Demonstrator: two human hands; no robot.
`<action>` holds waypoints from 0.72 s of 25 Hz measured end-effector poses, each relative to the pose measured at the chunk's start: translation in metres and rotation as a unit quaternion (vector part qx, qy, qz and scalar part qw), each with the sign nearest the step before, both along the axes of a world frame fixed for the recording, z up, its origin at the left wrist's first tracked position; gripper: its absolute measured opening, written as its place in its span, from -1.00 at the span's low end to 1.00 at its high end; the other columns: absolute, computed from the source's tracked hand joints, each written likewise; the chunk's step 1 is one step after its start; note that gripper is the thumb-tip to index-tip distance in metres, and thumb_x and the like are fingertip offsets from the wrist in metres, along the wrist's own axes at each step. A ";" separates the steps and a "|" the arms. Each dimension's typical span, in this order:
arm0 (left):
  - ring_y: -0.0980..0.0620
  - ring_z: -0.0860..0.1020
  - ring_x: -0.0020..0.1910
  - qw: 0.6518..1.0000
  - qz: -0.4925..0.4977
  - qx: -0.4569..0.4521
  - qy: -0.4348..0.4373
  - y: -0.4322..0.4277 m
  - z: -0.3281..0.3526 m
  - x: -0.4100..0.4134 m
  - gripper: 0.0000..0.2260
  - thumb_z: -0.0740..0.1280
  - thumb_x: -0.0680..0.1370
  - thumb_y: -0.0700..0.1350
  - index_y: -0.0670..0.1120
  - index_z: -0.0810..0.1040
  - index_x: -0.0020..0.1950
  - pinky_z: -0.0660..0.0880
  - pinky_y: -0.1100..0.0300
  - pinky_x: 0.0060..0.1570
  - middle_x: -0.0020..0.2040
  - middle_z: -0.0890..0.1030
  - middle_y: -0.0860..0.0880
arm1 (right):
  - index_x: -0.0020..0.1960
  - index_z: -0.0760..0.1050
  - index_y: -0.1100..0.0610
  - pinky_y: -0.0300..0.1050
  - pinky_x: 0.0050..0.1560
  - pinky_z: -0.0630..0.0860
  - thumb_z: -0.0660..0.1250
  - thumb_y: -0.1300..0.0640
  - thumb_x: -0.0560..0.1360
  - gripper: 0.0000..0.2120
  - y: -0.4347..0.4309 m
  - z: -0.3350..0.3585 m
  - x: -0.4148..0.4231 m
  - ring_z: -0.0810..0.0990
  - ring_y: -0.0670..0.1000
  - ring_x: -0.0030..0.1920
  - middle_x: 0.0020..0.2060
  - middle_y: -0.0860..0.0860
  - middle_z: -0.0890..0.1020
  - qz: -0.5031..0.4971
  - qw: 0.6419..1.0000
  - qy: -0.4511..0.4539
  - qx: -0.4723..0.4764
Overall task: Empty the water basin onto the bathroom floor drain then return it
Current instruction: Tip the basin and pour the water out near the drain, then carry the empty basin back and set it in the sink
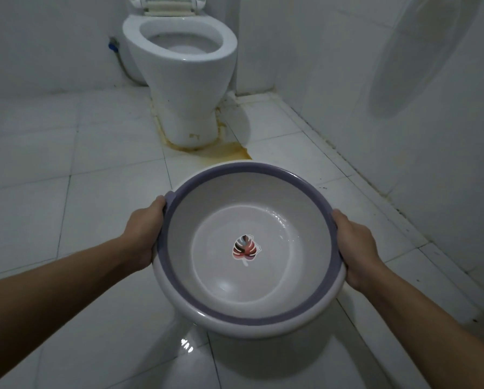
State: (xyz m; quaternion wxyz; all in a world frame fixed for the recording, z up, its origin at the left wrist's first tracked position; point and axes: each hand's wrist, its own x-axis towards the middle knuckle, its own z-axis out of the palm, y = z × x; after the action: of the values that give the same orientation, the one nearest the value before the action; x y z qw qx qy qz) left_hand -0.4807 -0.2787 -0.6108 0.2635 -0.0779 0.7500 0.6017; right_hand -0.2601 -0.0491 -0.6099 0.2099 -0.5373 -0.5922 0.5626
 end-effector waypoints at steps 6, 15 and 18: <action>-0.12 0.62 -0.28 1.000 0.007 0.011 -0.009 -0.009 0.001 0.002 -0.70 0.31 0.54 0.09 -0.13 0.64 -0.15 0.49 0.11 -0.36 -0.26 0.68 -0.12 | -0.19 0.64 0.13 -0.17 -0.37 0.50 0.24 -0.10 0.58 -0.62 -0.004 0.010 -0.008 0.65 0.11 -0.31 -0.32 0.09 0.70 0.013 1.000 0.007 0.010; -0.11 0.61 -0.29 1.000 0.016 0.015 -0.005 -0.014 0.000 0.000 -0.72 0.33 0.54 0.09 -0.11 0.62 -0.17 0.47 0.11 -0.38 -0.26 0.67 -0.11 | -0.20 0.64 0.15 -0.15 -0.33 0.50 0.25 -0.08 0.58 -0.63 -0.012 0.012 -0.007 0.63 0.10 -0.30 -0.28 0.12 0.70 0.009 1.000 0.022 -0.012; -0.11 0.62 -0.26 0.999 0.014 0.028 -0.001 -0.013 0.001 -0.005 -0.72 0.37 0.51 0.11 -0.10 0.63 -0.16 0.49 0.11 -0.37 -0.27 0.68 -0.09 | -0.25 0.63 0.15 -0.15 -0.35 0.49 0.26 -0.08 0.56 -0.62 -0.011 0.016 -0.007 0.61 0.08 -0.34 -0.34 0.09 0.68 0.004 0.999 0.030 -0.012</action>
State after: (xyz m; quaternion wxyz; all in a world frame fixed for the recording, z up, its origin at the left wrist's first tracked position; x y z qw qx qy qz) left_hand -0.4853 -0.2920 -0.6103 0.2581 -0.0816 0.7310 0.6263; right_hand -0.2670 -0.0596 -0.5943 0.2188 -0.5202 -0.5808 0.5867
